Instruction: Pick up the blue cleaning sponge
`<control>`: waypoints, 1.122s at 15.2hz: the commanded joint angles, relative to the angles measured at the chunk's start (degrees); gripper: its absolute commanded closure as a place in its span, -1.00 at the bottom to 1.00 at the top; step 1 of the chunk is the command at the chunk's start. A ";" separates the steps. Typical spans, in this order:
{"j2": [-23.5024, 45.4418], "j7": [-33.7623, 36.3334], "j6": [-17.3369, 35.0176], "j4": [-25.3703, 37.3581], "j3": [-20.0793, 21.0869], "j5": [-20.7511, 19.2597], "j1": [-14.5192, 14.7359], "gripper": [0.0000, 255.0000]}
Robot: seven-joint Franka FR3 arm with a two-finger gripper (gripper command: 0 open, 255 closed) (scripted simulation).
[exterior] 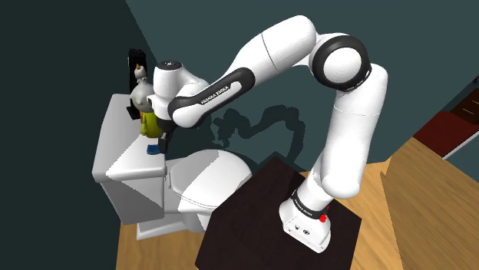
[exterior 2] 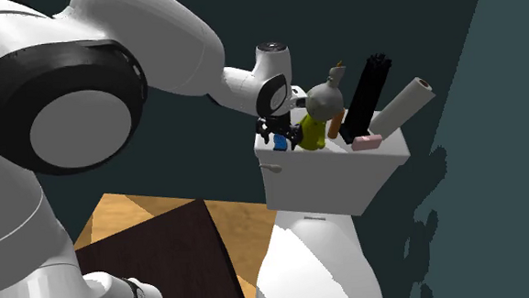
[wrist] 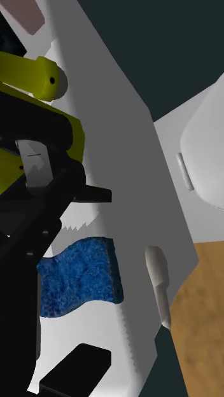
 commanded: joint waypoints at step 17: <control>0.52 0.25 0.27 0.23 -0.05 -0.21 0.16 1.00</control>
